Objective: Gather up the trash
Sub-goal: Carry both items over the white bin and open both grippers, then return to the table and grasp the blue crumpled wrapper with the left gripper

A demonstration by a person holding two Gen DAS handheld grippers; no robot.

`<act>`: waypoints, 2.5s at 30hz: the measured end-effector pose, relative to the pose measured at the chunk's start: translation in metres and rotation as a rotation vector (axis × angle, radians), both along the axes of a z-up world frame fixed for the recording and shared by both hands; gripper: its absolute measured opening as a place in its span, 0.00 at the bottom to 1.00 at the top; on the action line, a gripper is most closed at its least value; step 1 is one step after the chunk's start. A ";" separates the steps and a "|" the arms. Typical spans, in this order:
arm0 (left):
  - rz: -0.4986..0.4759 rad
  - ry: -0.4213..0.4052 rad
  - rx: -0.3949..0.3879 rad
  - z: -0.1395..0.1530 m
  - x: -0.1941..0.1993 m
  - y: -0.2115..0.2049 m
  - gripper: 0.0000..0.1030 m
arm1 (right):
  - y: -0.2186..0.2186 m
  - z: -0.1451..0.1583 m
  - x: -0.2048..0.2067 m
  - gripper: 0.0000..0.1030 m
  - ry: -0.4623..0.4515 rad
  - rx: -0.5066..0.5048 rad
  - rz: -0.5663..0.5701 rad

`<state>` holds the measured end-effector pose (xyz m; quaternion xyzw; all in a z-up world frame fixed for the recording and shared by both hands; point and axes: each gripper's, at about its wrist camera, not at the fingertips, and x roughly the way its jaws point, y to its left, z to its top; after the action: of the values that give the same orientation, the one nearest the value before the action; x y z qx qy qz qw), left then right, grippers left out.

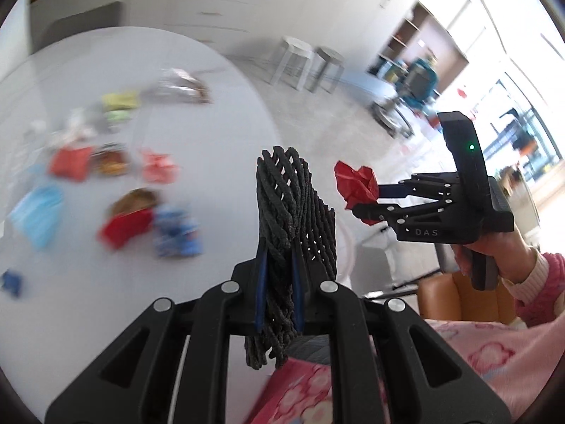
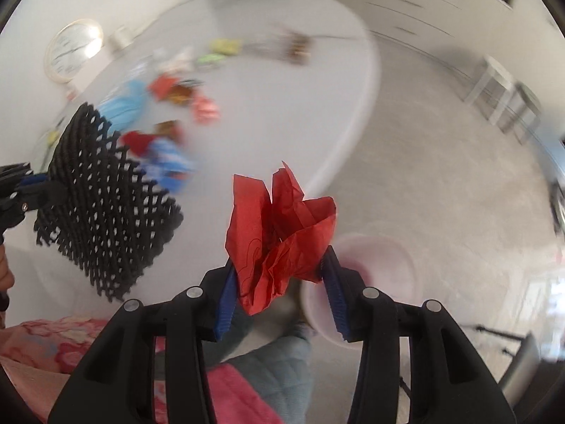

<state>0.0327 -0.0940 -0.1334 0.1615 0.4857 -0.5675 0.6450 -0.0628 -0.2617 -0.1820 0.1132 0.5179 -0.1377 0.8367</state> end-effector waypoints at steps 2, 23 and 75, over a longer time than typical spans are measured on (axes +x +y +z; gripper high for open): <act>-0.077 0.004 0.027 -0.013 -0.024 -0.049 0.11 | -0.033 -0.003 -0.025 0.45 -0.008 0.001 -0.074; -0.131 0.048 0.272 -0.108 -0.126 -0.213 0.72 | -0.158 -0.063 -0.137 0.48 -0.020 0.137 -0.168; 0.487 -0.145 0.203 -0.087 0.235 0.215 0.91 | 0.091 -0.013 0.120 0.98 -0.025 -0.011 0.186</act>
<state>0.2680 0.1209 -0.2208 0.1438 0.5172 -0.3309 0.7761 0.0569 -0.1710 -0.1947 0.0620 0.5151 -0.0609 0.8527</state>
